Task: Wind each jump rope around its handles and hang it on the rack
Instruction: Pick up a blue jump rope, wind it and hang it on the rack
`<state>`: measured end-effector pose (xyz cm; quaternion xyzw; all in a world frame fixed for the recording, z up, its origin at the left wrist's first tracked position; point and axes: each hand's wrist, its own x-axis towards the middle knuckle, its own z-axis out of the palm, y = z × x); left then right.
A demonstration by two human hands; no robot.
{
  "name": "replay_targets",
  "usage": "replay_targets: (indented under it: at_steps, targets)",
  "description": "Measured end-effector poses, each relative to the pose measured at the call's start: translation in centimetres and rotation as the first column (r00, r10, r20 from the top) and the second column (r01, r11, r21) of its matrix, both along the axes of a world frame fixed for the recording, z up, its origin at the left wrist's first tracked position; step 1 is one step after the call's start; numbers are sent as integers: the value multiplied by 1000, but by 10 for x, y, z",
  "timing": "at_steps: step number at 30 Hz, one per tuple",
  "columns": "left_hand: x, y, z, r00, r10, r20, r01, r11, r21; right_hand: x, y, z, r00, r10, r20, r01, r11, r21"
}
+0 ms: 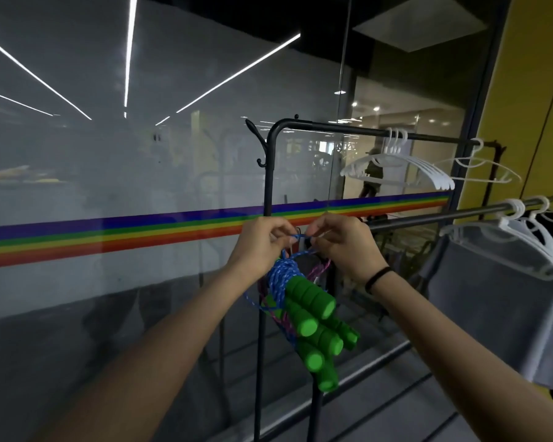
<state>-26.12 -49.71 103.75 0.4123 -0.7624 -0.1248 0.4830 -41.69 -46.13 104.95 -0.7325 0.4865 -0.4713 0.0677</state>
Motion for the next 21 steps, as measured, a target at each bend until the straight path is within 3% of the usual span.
replay_targets:
  at_steps: [12, 21]
  targets:
    - [28, -67, 50, 993, 20, -119, -29, 997, -75, 31, -65, 61, 999, 7, -50, -10, 998, -62]
    - [75, -146, 73, 974, -14, -225, -9, 995, -103, 85, -147, 108, 965, -63, -253, 41, 995, -93]
